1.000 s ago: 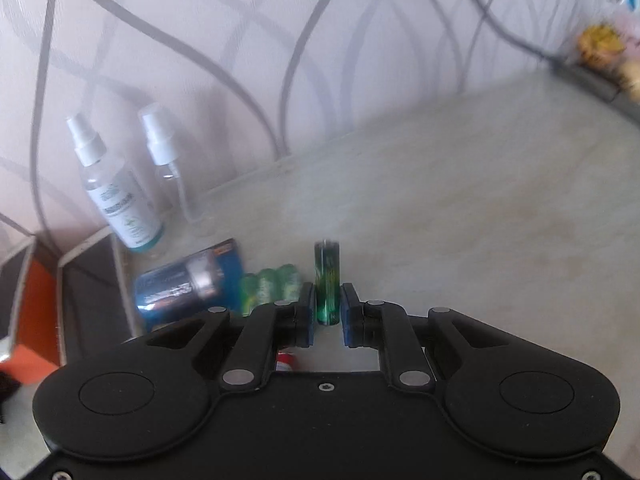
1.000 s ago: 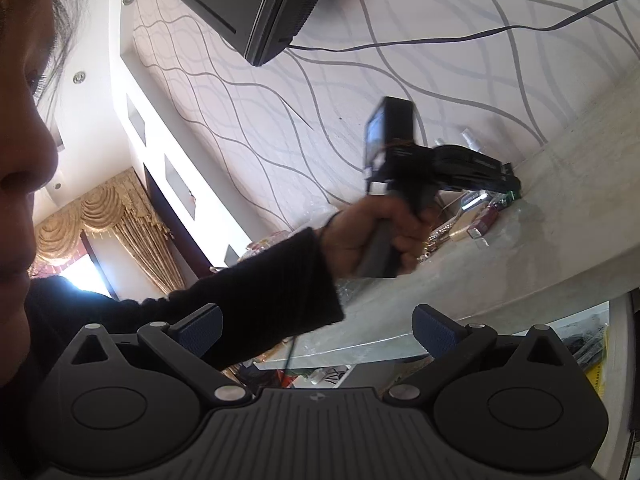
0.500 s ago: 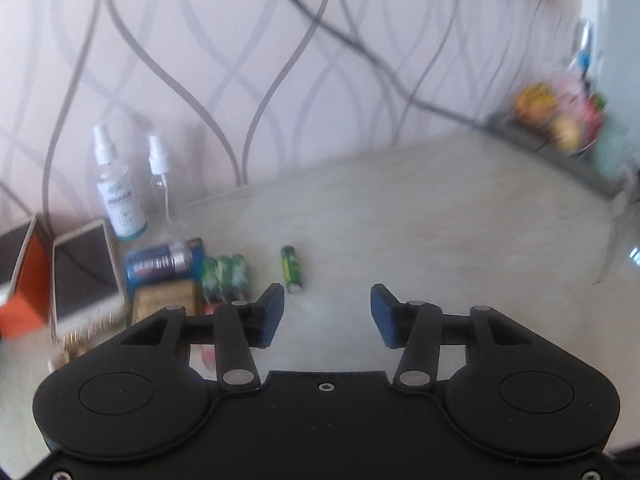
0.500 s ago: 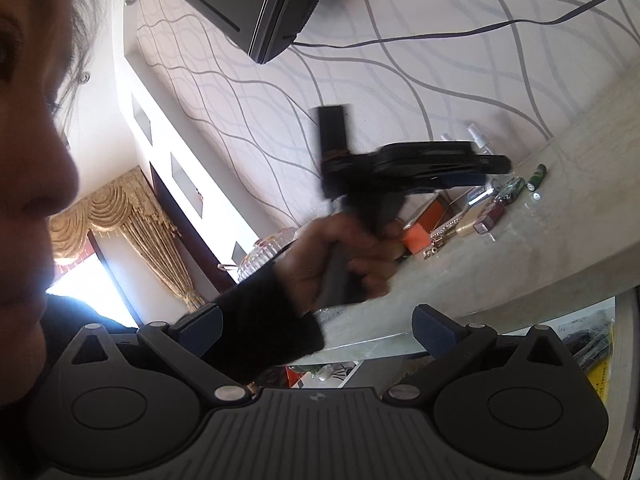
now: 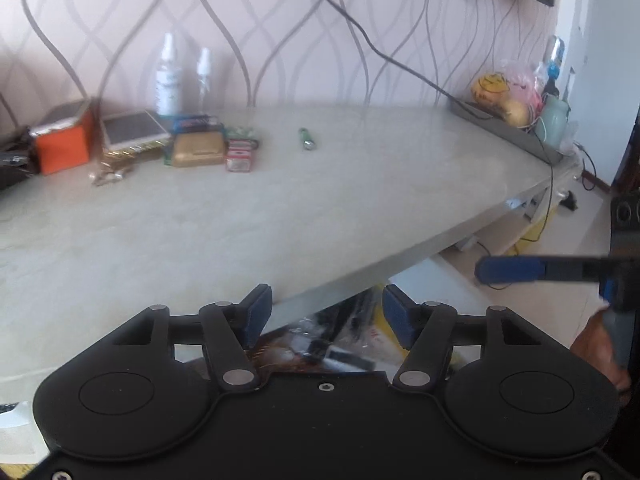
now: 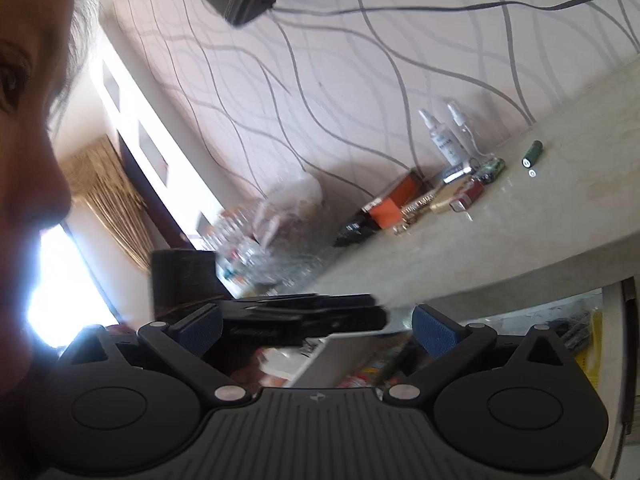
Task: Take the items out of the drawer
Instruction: 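Lower the open left gripper back toward the drawer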
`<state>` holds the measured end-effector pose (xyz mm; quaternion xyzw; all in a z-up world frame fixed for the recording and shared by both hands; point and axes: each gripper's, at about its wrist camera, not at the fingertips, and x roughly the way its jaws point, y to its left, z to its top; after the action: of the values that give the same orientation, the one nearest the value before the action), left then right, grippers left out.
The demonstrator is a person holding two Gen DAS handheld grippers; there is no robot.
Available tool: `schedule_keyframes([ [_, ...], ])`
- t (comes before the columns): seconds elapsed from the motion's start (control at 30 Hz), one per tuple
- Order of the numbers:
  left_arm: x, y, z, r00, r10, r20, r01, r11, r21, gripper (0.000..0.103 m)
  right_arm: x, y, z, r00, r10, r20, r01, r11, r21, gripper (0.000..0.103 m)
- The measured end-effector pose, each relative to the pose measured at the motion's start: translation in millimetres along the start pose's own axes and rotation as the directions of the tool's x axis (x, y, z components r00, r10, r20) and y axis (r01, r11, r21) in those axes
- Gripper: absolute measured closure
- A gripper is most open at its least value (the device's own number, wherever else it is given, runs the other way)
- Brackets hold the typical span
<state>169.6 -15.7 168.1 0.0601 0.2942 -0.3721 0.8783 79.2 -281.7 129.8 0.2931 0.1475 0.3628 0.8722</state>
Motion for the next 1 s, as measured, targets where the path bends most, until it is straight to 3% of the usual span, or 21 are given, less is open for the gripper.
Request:
schedule_keyframes([
  [0.23,-12,40,-30,0.998,0.051,0.046,-0.046,0.994,-0.098,0.024,20,11,-6,0.992,-0.073,-0.101,0.067,0.996,-0.065,0.000],
  [0.37,-11,49,-45,0.994,0.110,0.028,-0.109,0.993,-0.036,0.022,30,9,-8,0.983,-0.122,-0.137,0.114,0.991,-0.065,0.000],
  [0.43,-10,50,-49,0.993,0.117,0.008,-0.117,0.993,0.025,0.017,35,8,-8,0.977,-0.147,-0.154,0.138,0.988,-0.065,0.000],
  [0.57,-16,62,-47,0.999,0.033,0.019,-0.032,0.999,-0.023,0.012,45,7,-10,0.962,-0.195,-0.190,0.185,0.980,-0.067,0.000],
  [0.7,-26,72,-43,0.998,0.019,0.056,-0.014,0.996,-0.088,0.012,55,5,-11,0.944,-0.242,-0.225,0.232,0.970,-0.071,0.000],
  [0.83,-37,67,-46,0.990,-0.053,0.134,0.058,0.998,-0.037,0.009,60,5,-12,0.915,-0.347,-0.208,0.335,0.938,-0.087,0.000],
  [1.0,-43,65,-48,0.980,-0.122,0.158,0.123,0.992,0.001,0.009,67,4,-14,0.862,-0.473,-0.182,0.461,0.881,-0.105,0.000],
])
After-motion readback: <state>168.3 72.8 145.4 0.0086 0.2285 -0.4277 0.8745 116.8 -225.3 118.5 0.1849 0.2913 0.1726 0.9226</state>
